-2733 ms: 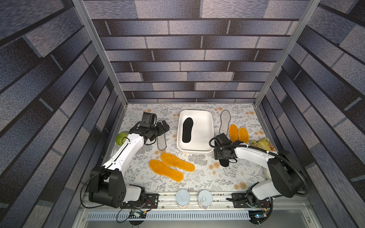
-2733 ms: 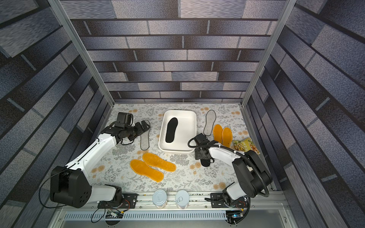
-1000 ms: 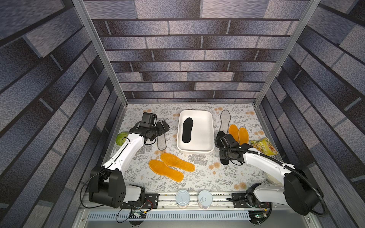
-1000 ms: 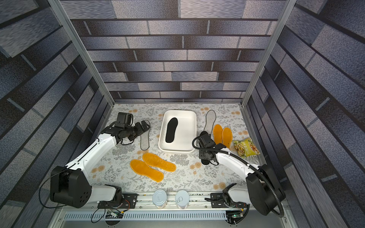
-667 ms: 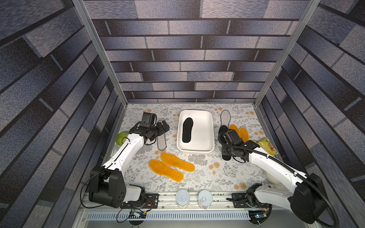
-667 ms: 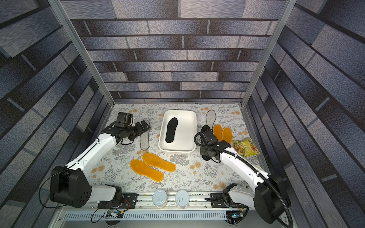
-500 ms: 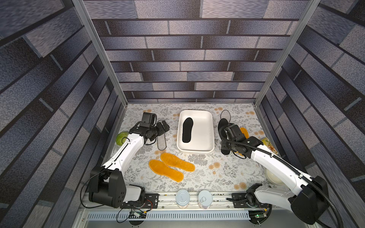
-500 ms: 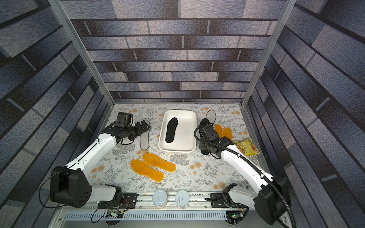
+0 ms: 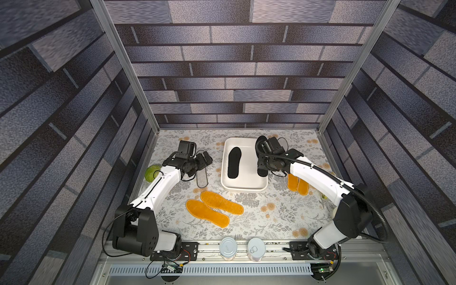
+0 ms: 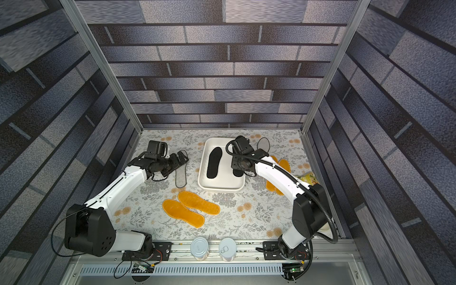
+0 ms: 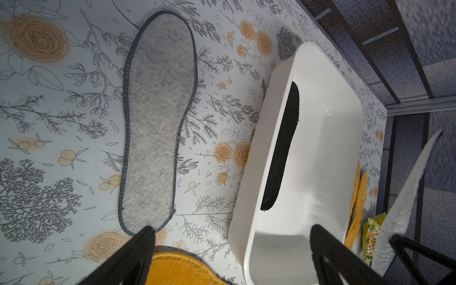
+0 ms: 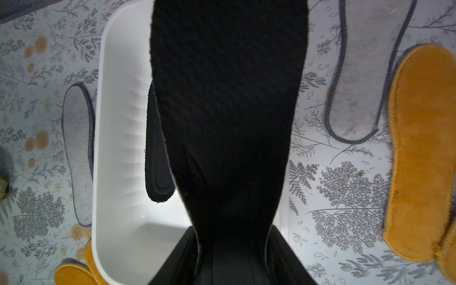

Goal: Put the insoles into the storage box
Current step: Pick up the insole from the center of the board, then place the insole in the storage box.

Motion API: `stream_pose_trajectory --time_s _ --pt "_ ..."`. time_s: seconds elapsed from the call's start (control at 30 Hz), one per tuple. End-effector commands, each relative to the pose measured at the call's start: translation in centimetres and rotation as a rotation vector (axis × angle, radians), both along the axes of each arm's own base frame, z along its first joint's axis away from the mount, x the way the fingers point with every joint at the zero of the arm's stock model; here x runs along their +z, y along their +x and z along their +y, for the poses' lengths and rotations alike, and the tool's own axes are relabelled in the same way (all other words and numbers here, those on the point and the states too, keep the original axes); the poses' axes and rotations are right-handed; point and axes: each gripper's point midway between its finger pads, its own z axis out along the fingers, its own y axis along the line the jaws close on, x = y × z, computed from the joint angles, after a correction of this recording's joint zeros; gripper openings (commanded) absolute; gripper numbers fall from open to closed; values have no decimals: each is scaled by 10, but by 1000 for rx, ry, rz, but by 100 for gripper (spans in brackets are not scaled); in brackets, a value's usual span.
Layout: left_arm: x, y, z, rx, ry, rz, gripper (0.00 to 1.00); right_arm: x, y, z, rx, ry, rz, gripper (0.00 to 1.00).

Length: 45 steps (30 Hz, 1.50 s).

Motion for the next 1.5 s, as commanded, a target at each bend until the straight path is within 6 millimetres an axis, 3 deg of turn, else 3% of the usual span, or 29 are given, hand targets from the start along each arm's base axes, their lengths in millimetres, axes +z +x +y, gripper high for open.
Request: stream_pose_trajectory --time_s 0.0,0.3,0.47,0.8,0.9,1.2,1.47 --pt "5 3 -1 -22 -10 -7 100 -4 11 14 -33 34 18 46" --pt "5 1 6 -19 -32 -15 100 -36 25 37 -31 -15 95 47" --pt "4 1 8 -23 -40 -11 100 -57 28 38 -49 -48 140 48" --pt "3 -1 11 -20 -44 -11 100 -74 35 40 -59 -94 175 50" --pt "5 0 12 -19 -42 -20 100 -91 38 41 -61 -121 199 50" --pt "8 5 14 -22 -40 -26 100 -108 39 41 -63 -150 227 52" --pt "5 4 16 -16 -42 -18 100 -110 40 39 -53 -163 227 52"
